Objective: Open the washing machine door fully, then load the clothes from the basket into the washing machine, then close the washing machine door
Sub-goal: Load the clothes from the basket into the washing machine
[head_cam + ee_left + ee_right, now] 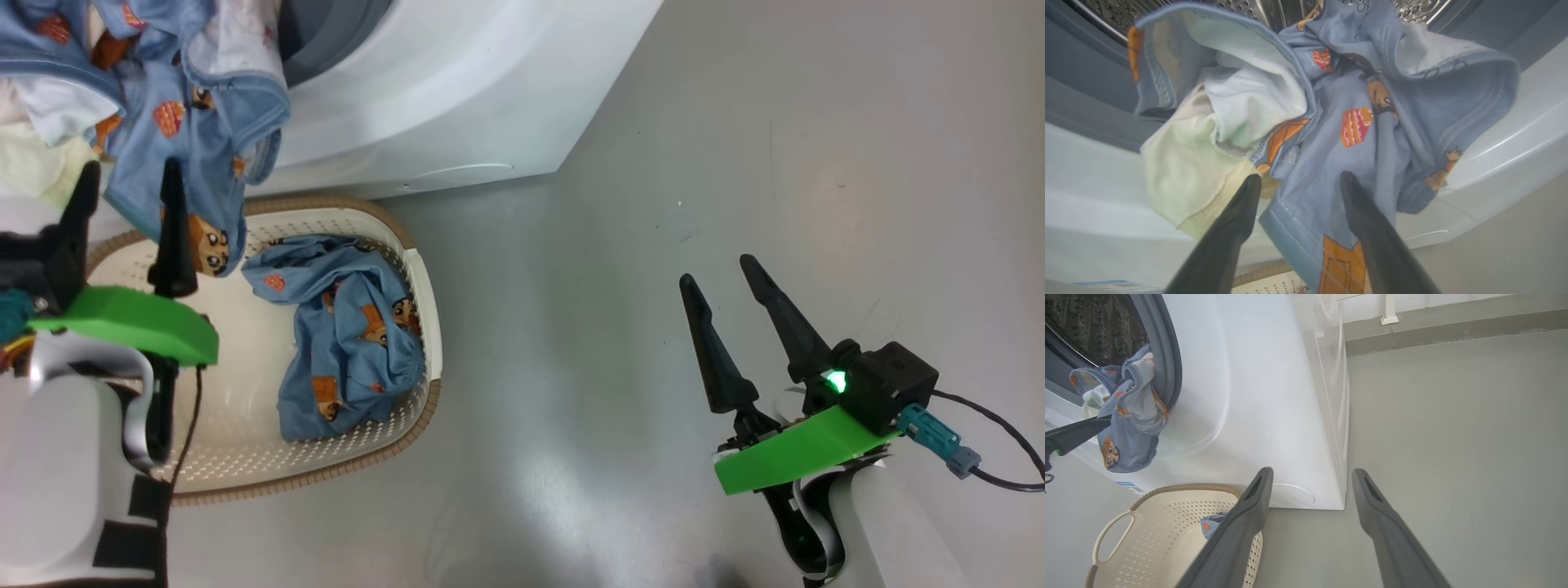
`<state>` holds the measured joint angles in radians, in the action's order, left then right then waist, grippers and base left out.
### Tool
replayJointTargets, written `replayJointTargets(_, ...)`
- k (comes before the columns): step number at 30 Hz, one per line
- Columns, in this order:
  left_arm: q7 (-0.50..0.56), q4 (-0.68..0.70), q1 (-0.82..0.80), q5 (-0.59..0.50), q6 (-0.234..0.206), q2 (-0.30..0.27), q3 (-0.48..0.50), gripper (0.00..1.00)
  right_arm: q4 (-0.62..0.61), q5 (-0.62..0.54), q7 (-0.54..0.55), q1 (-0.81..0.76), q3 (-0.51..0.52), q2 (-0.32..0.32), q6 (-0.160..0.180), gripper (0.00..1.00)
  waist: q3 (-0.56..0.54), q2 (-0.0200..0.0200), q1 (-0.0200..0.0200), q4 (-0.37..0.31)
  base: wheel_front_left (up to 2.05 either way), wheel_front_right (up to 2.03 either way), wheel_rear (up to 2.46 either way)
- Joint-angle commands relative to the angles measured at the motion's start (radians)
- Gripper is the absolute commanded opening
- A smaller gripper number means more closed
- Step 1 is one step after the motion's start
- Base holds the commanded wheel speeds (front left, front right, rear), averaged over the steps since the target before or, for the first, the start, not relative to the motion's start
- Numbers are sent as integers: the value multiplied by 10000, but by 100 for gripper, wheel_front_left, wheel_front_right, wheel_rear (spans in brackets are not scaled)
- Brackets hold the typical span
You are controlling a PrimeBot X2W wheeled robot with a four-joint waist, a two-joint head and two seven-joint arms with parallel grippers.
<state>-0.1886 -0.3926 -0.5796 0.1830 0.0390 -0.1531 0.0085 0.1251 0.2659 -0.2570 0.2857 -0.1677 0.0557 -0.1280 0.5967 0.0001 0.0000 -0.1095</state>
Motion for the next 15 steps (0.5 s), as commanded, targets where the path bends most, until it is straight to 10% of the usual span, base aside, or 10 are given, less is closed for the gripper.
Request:
replayJointTargets(1, 107, 90, -185, -105, -67, -447, 274, 100, -208, 198, -48, -164, -255, -55, -27, 100, 37, -1, 0, -12, 0, 0, 0)
replayJointTargets(15, 1503, -631, -1237, 56, -221, -740, 204, 100, -165, 336, -48, -61, -359, -55, -27, 100, 328, -1, 0, -92, 0, 0, 0)
